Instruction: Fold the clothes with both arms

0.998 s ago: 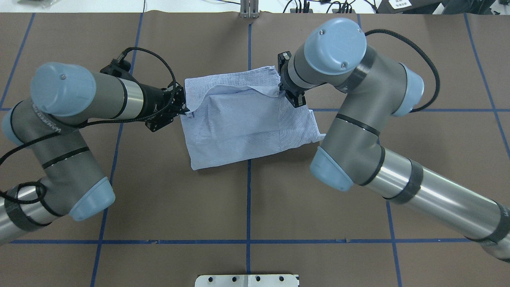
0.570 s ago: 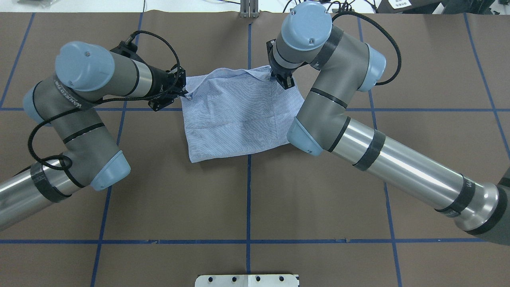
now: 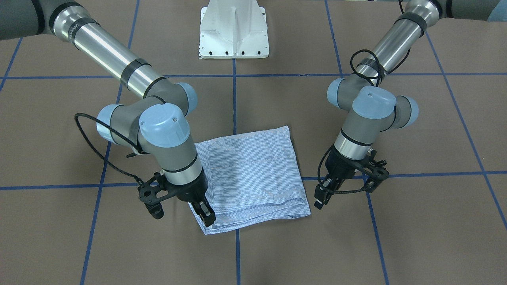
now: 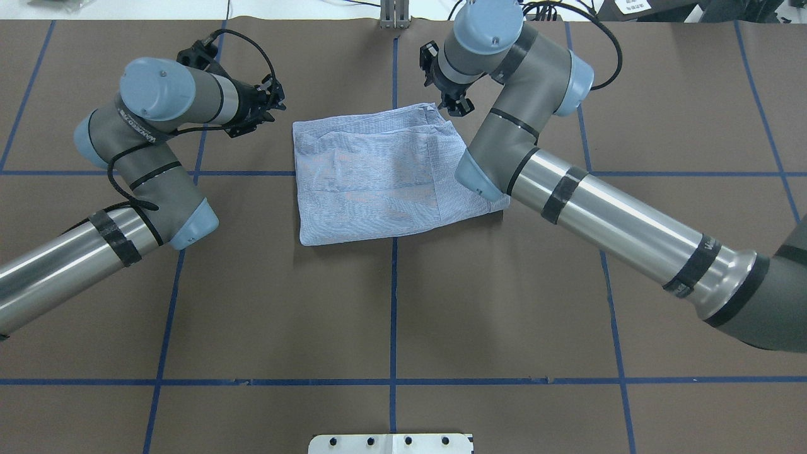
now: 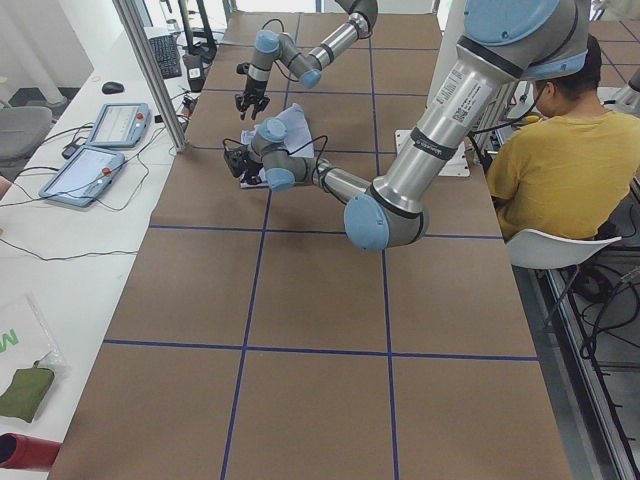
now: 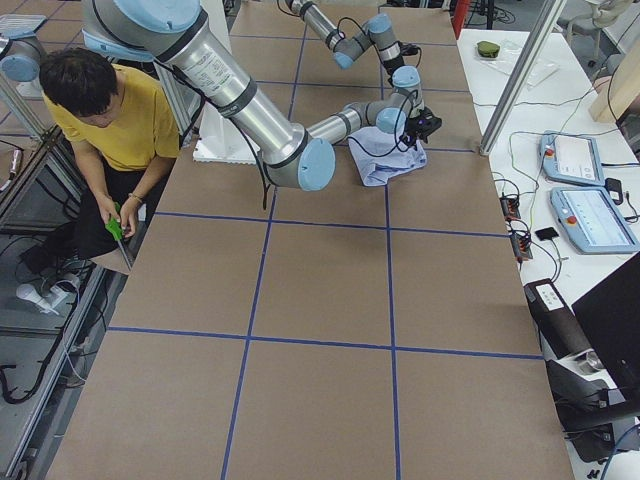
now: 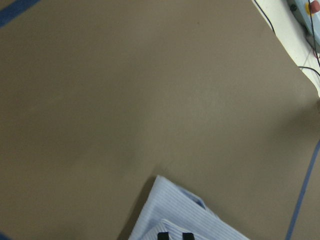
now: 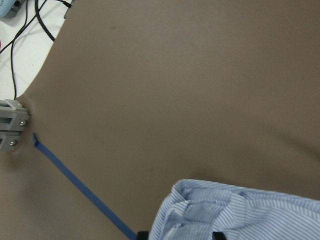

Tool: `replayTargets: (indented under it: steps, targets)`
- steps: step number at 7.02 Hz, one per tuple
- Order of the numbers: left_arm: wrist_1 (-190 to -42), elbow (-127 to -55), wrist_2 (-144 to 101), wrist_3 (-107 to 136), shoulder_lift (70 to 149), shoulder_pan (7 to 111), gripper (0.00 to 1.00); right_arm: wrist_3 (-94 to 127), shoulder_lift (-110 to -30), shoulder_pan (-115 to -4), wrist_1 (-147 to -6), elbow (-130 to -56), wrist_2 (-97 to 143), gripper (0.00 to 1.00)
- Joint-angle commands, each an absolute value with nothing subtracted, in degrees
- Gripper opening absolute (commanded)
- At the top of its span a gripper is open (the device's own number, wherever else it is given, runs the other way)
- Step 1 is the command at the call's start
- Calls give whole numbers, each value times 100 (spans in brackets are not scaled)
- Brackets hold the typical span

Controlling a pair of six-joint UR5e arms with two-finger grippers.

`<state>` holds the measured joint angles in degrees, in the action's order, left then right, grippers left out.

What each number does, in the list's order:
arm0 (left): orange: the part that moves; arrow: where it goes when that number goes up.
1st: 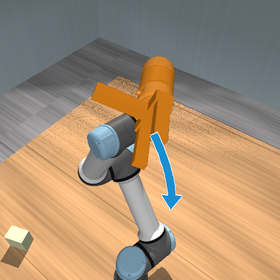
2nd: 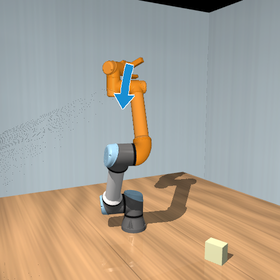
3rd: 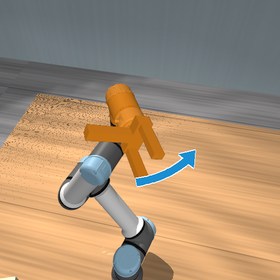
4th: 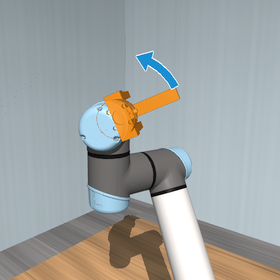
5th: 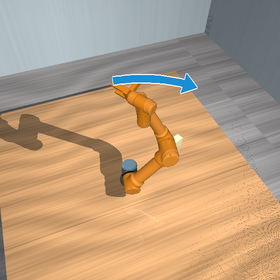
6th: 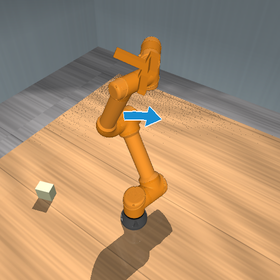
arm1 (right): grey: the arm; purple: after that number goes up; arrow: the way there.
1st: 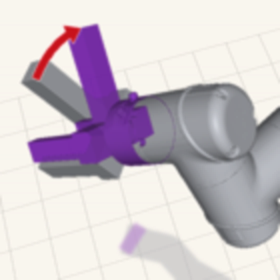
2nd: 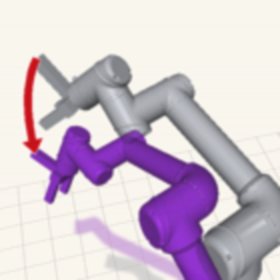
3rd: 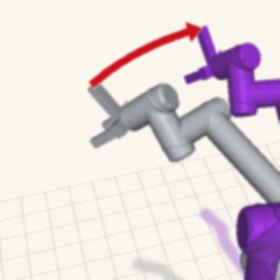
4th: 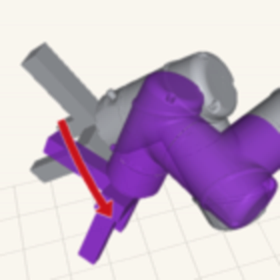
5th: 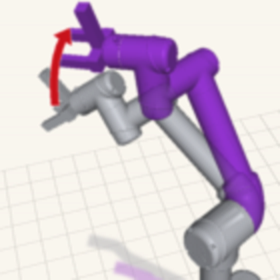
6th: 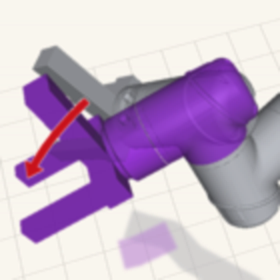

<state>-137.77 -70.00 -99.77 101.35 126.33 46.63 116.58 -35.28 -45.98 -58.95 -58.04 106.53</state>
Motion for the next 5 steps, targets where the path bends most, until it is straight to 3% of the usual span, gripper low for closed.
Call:
replayTargets:
  steps: [1, 3, 5]
  targets:
    - [-13799, -6943, -9949, 9905, 12648, 4799, 98, 11216, -3516, -4807, -5801, -5616, 10951, 100]
    - [-13834, -7092, -10770, 9138, 12516, 5140, 98, 10464, -3655, -5096, -5809, -5669, 11239, 100]
    - [-13790, -7812, -11345, 7313, 11771, 5447, 98, 9017, -4320, -5369, -5827, -6018, 11671, 100]
